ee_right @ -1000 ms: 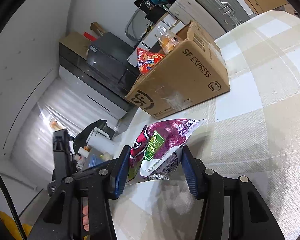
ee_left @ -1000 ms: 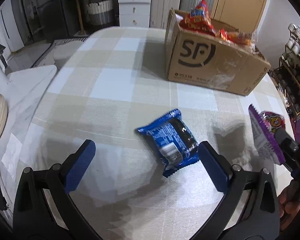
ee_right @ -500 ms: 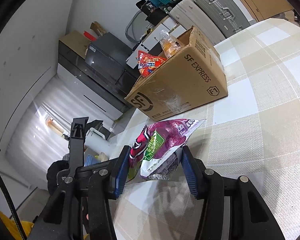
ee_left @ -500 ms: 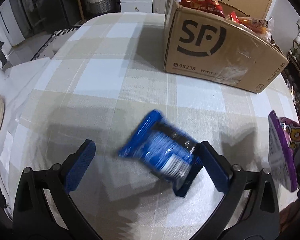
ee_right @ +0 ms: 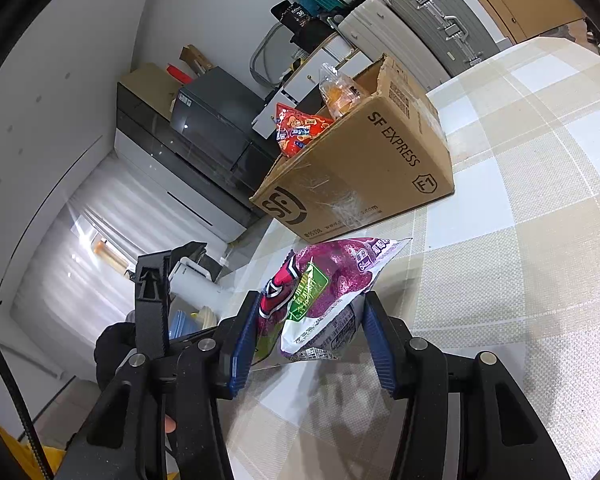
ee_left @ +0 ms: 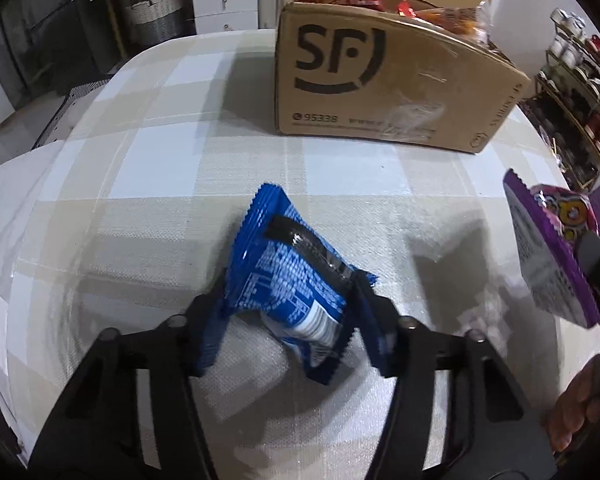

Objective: Organize snacks
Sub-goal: 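Grasp the blue biscuit pack with the left gripper while the right gripper grasps the purple snack bag, then lift and carry the blue biscuit pack and purple snack bag over the box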

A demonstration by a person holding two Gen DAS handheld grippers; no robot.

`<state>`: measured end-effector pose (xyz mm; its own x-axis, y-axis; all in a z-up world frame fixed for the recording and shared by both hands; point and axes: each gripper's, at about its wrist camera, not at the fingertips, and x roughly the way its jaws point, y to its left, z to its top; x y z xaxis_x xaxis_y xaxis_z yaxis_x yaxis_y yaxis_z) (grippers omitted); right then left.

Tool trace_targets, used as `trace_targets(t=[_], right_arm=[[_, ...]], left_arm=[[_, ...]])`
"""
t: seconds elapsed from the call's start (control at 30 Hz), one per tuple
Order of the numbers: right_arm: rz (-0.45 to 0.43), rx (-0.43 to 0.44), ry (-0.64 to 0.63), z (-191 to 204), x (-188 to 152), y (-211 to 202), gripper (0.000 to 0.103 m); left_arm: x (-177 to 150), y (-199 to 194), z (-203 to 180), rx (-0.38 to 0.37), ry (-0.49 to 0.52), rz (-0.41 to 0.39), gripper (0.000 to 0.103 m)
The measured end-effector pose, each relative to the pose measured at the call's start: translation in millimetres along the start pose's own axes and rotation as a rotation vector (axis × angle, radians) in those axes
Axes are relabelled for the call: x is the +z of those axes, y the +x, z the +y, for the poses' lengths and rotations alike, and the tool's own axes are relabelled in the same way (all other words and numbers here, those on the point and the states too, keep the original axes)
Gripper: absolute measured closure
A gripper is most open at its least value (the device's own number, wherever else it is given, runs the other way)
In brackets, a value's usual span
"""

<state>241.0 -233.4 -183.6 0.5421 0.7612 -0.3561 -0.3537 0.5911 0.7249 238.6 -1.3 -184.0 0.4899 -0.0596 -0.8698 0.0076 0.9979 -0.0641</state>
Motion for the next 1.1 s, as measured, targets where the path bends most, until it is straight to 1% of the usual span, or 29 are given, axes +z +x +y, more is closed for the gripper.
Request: trace_targets(t=[0.03, 0.13, 0.23, 0.37, 0.47, 0.57, 0.7, 0.9, 0.97, 1.1], right_arm=[[-0.001, -0.001, 0.002, -0.5, -0.1, 0.0, 0.052], [-0.001, -0.005, 0.01, -2.3, -0.3, -0.1, 0.052], [-0.001, -0.005, 0.012, -2.5, 0.4, 0.0, 0.052], [-0.005, -0.003, 0.009, -2.7, 0.5, -0.6, 0.052], [-0.011, 0.004, 0.007, -2.3, 1.1, -1.3, 0.052], [-0.021, 0.016, -0.002, -0.5, 1.8, -3.5, 0.052], [-0.051, 0.012, -0.011, 8.5, 7.4, -13.2, 0.052], [-0.097, 0.012, -0.075, 53.9, 34.2, -50.9, 0.052], [-0.115, 0.005, -0.133, 79.7, 45.5, -66.9, 0.052], [-0.128, -0.019, -0.238, 129.2, 66.8, -89.1, 0.052]], left_arm=[[-1.5, -1.2, -1.0, -0.006, 0.006, -0.002, 0.062], [-2.4, -3.6, 0.2, -0.03, 0.006, 0.002, 0.065], [-6.4, -4.8, 0.9, -0.057, -0.004, 0.004, 0.065], [-8.9, -12.0, -0.7, -0.065, -0.001, -0.01, 0.065], [-8.0, -23.4, -3.1, -0.056, 0.015, -0.03, 0.065], [-8.1, -36.6, -3.4, -0.064, 0.013, -0.051, 0.065], [-7.0, -64.8, -4.9, -0.074, 0.02, -0.089, 0.065], [0.0, -112.8, -12.5, -0.093, 0.055, -0.156, 0.065], [3.2, -132.2, -15.9, -0.107, 0.074, -0.179, 0.065], [13.5, -178.9, -23.0, -0.135, 0.116, -0.251, 0.065]])
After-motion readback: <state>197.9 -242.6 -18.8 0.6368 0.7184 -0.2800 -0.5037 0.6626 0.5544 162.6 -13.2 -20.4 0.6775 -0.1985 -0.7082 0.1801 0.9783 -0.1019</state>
